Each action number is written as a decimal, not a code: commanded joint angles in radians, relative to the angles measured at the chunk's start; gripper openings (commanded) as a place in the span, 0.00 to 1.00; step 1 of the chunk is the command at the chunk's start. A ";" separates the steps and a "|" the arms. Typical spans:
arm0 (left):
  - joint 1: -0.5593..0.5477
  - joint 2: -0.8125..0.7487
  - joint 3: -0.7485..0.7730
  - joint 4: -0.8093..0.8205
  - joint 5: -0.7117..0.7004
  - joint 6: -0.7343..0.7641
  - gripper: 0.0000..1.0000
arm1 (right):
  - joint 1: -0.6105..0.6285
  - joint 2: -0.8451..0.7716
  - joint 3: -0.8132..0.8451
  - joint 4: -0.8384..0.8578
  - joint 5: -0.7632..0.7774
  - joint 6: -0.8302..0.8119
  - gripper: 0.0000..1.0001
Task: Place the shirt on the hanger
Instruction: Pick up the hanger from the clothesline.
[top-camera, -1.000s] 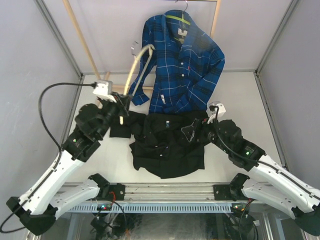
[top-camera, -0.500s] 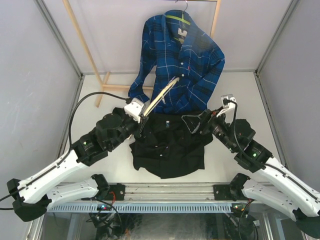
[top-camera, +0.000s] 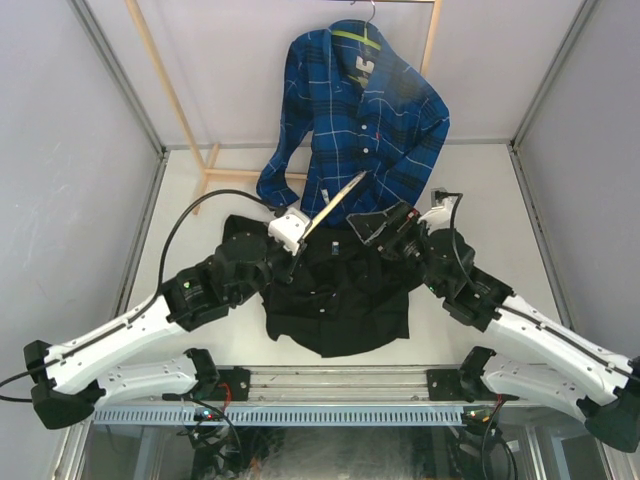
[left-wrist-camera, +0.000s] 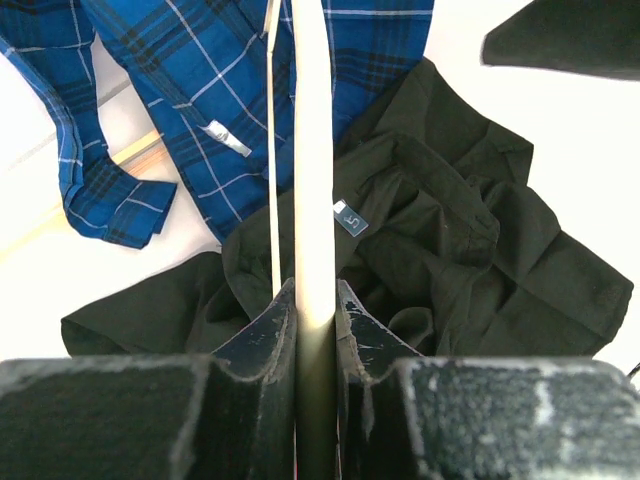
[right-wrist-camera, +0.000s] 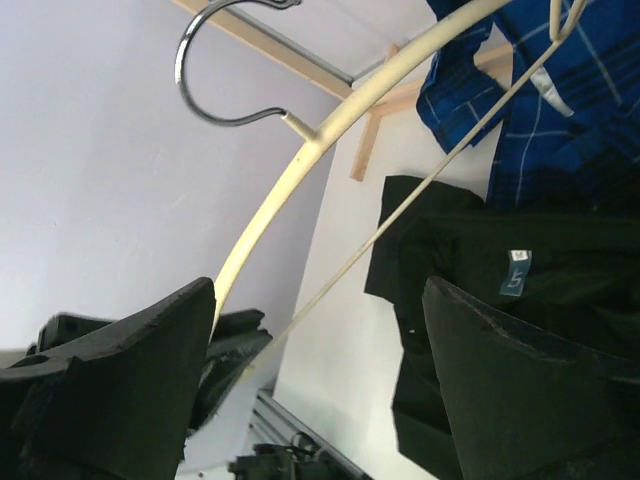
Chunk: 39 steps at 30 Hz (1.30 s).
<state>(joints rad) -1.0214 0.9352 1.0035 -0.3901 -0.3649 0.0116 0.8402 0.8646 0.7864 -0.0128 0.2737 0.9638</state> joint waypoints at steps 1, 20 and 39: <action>-0.036 -0.005 0.042 0.075 -0.071 0.029 0.00 | 0.026 0.056 0.061 0.073 0.073 0.217 0.85; -0.094 -0.083 -0.014 0.134 -0.042 0.082 0.00 | -0.020 0.066 0.037 0.091 0.016 0.125 0.78; -0.092 -0.170 -0.055 0.188 -0.003 0.058 0.00 | -0.168 -0.109 -0.074 0.112 -0.188 -0.112 0.76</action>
<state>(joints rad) -1.1107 0.7918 0.9615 -0.3141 -0.3813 0.0711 0.7265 0.8261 0.7677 0.0422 0.1642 0.8913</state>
